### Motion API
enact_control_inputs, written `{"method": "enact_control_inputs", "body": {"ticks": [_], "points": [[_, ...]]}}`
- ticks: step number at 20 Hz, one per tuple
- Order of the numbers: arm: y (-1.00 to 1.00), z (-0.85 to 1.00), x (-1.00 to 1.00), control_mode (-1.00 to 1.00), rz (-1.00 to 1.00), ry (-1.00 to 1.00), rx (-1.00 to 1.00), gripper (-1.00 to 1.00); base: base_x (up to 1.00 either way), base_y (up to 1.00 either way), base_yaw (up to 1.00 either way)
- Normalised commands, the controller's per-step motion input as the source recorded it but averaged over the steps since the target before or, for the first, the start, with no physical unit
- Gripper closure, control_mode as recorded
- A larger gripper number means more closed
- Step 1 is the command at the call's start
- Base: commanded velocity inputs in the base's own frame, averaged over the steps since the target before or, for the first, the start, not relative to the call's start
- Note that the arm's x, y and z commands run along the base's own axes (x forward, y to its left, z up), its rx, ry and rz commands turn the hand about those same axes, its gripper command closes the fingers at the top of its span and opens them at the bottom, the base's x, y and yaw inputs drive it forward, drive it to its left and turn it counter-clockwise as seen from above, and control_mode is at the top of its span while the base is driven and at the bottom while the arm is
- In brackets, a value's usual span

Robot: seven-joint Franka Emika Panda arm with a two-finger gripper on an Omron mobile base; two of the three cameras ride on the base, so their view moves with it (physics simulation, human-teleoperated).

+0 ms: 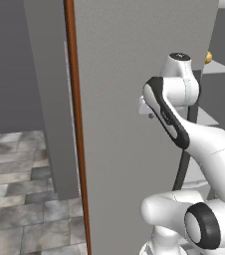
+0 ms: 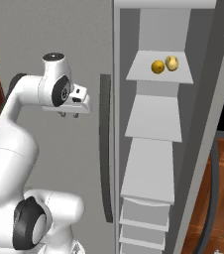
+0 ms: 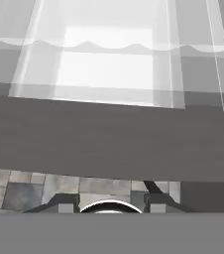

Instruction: Take the potato and lemon out of the freezer and place them in the tupperware container on the counter. Then put the tupperware containing the vegetables back in the freezer.

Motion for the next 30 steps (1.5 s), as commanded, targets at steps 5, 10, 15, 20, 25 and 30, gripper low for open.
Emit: {"method": "enact_control_inputs", "body": {"ticks": [5,10,15,20,25,30], "points": [[0.21,0.07,-0.40,-1.00,0.00,-0.20,-0.08,-1.00,0.00,0.00,0.00],[0.05,0.26,-0.63,-1.00,-0.01,-0.16,-0.09,-1.00,0.00,0.00,0.00],[-0.01,0.11,-0.59,-1.00,-0.06,-0.01,-0.02,-1.00,0.00,0.00,0.00],[-0.28,0.01,-0.20,-1.00,-0.07,0.00,0.00,-1.00,0.00,0.00,0.00],[-0.39,0.00,-0.16,-1.00,-0.05,0.00,0.05,-1.00,0.00,0.00,0.00],[-0.16,0.00,-0.23,-1.00,0.00,0.00,0.08,-1.00,0.00,0.00,0.00]]}}
